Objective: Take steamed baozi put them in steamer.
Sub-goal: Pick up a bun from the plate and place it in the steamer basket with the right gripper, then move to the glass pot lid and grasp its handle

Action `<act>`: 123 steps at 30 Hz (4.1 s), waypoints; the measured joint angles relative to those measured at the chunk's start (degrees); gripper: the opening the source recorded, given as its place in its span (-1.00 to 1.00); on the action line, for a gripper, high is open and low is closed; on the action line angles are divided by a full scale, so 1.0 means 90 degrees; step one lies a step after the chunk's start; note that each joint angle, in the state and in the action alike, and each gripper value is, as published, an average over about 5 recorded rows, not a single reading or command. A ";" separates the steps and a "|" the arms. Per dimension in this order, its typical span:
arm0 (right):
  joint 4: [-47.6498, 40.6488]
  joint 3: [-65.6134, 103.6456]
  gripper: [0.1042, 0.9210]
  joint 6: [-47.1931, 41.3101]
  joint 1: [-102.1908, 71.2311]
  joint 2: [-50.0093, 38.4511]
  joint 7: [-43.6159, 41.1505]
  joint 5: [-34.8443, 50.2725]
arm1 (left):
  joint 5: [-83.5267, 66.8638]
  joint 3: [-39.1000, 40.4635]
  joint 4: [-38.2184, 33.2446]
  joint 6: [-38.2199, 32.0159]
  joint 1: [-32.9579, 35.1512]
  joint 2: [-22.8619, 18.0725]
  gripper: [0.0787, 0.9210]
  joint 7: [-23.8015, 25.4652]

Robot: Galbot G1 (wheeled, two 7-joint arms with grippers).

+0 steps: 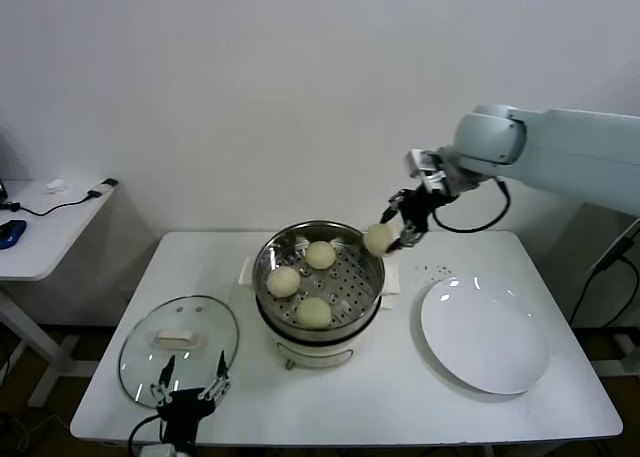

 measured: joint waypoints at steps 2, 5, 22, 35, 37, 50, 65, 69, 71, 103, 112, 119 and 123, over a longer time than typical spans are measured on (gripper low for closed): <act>0.0023 -0.0025 0.24 -0.0123 -0.0083 0.0179 0.0163 0.0125 | 0.0000 -0.0010 0.0001 -0.0011 0.0017 -0.0001 0.77 -0.0004; 0.0035 -0.0055 0.24 -0.0283 -0.0261 0.0383 0.0377 0.0248 | 0.0000 -0.0036 0.0002 -0.0022 0.0042 0.0004 0.77 -0.0009; -0.0271 -0.0031 0.24 -0.0889 -0.1276 0.0929 0.1150 0.0293 | 0.0016 -0.0043 0.0002 -0.0025 0.0081 -0.0016 0.77 -0.0006; -0.0526 0.0094 0.47 -0.0883 -0.1495 0.1038 0.1171 0.0178 | -0.0013 -0.0070 0.0006 -0.0006 0.0063 0.0033 0.77 0.0000; -0.0550 0.0135 0.61 -0.0823 -0.1483 0.1023 0.1121 0.0200 | -0.0017 -0.0074 0.0000 -0.0002 0.0068 0.0041 0.77 0.0002; -0.0824 0.1270 0.76 -0.0414 -0.1553 0.0451 0.1490 0.0652 | 0.0008 -0.0141 -0.0134 -0.0008 0.0112 0.0172 0.77 -0.0055; -0.0220 0.6043 0.76 0.0232 -0.5027 -0.1413 0.4346 -0.0014 | -0.0071 -0.0320 -0.0264 0.0112 -0.0097 0.0509 0.77 -0.0155; 0.0119 0.7756 0.76 0.0571 -0.6726 -0.1715 0.4699 -0.0683 | -0.0099 -0.0355 -0.0197 0.0035 -0.0162 0.0605 0.77 -0.0126; 0.0233 0.8614 0.76 0.0778 -0.7580 -0.1746 0.4807 -0.1020 | -0.0100 -0.0370 -0.0149 -0.0035 -0.0201 0.0647 0.77 -0.0106; 0.0802 1.4531 0.76 0.4117 -1.6293 0.1312 0.5227 -0.2762 | 0.4389 -0.0867 0.1614 -0.1644 -0.0618 0.1432 0.77 -0.1830; 0.0932 1.4614 0.76 0.4309 -1.6643 0.1809 0.5307 -0.2980 | 0.6628 -0.0900 0.2847 -0.1650 -0.0924 0.1831 0.77 -0.2475; 0.1042 1.4712 0.76 0.4359 -1.6786 0.2006 0.5336 -0.3041 | 0.7325 -0.0889 0.3580 -0.1683 -0.1240 0.1999 0.77 -0.2638; 0.1080 1.4761 0.76 0.4386 -1.6849 0.2069 0.5351 -0.3046 | 0.7562 -0.0893 0.3913 -0.1701 -0.1438 0.2067 0.77 -0.2651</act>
